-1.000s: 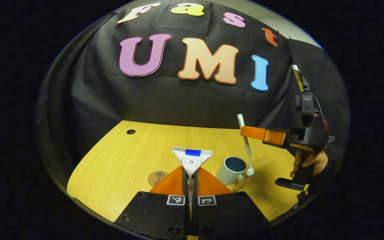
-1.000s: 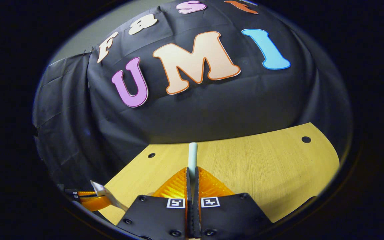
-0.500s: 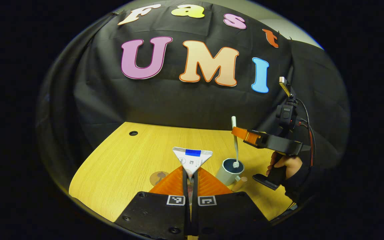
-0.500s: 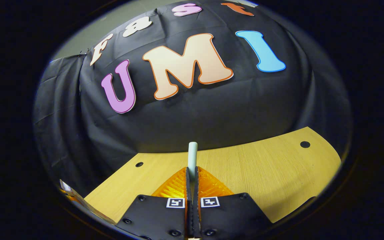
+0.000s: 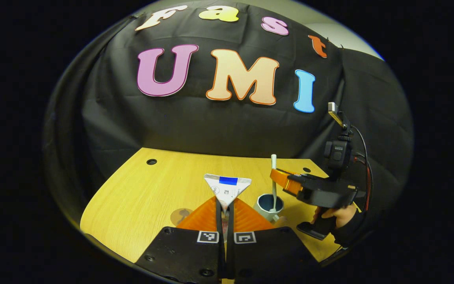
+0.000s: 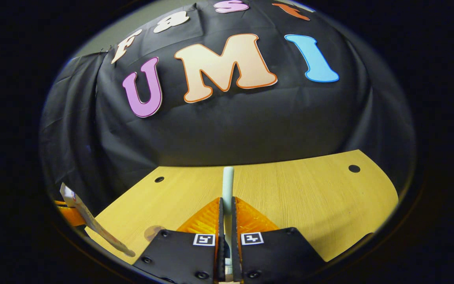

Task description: Put the toothbrush and toothpaste on the desktop into the cup, then pick up the cup and place it on the coaster on the desktop.

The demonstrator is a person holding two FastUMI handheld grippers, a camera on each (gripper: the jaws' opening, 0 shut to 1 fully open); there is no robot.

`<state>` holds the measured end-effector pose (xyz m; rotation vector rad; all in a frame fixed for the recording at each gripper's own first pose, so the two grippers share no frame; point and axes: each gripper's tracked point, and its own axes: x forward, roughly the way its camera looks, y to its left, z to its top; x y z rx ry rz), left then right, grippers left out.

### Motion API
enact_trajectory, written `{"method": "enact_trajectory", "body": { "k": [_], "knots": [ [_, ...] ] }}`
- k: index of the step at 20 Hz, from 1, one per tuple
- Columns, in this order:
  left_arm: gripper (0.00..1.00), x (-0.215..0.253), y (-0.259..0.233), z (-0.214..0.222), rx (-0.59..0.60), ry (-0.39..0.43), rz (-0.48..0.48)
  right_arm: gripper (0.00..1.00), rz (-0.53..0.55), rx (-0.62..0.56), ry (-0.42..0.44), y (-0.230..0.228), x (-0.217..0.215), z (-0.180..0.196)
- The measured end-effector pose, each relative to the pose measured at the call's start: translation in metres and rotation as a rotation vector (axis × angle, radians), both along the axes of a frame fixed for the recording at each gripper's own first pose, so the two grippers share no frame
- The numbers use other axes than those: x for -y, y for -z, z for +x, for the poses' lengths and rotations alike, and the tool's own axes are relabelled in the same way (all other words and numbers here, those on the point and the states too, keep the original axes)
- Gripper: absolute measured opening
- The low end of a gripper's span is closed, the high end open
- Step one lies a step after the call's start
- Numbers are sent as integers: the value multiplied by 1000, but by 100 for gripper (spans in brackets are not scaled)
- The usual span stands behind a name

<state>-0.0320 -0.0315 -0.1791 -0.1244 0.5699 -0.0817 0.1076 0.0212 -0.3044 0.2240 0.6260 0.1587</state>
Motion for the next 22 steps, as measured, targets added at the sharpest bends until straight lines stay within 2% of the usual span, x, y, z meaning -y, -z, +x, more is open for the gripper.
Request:
{"method": "enact_trajectory", "body": {
  "k": [2,6,7,10,14,15,16,22],
  "knots": [
    [0,4,0,2,3,6,-7,12,-5,-1,-2,2,1,-3],
    [0,11,-2,3,7,17,-15,10,19,-2,4,-3,1,-6],
    [0,13,-3,4,6,20,-16,17,20,-2,3,-5,2,-8],
    [0,21,-8,10,21,43,-25,100,17,21,17,-18,20,-23],
    [0,37,-13,25,46,81,-43,98,-5,4,56,-21,51,-55],
    [0,42,-15,30,53,96,-54,95,-5,-9,64,-20,57,-65],
    [0,48,-15,35,59,111,-64,98,-4,-20,71,-19,62,-73],
    [0,81,-10,65,74,174,-104,98,-41,-57,106,-20,96,-111]
  ]
}}
